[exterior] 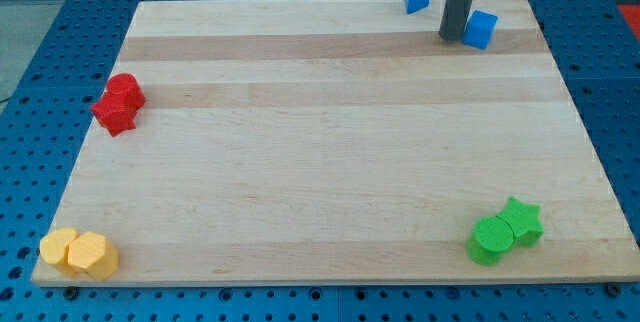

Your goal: Place the blue cube above the green star

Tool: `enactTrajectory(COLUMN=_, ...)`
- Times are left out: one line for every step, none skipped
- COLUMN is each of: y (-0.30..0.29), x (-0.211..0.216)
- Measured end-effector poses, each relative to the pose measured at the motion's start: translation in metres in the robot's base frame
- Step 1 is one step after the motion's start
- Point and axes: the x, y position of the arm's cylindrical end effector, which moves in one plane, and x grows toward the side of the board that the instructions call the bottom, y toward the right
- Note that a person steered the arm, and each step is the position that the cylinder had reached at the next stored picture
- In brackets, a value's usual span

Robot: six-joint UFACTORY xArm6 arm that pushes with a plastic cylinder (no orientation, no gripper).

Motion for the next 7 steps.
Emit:
enactTrajectory(y=-0.002, x=-0.017)
enactTrajectory(y=0.021, x=-0.051)
enactTrajectory(y=0.054, x=-0.059)
enactTrajectory(y=0.051, x=-0.039)
enactTrajectory(y=-0.001, x=-0.008)
enactTrajectory(y=-0.015, x=0.006)
enactTrajectory(y=0.003, x=-0.015)
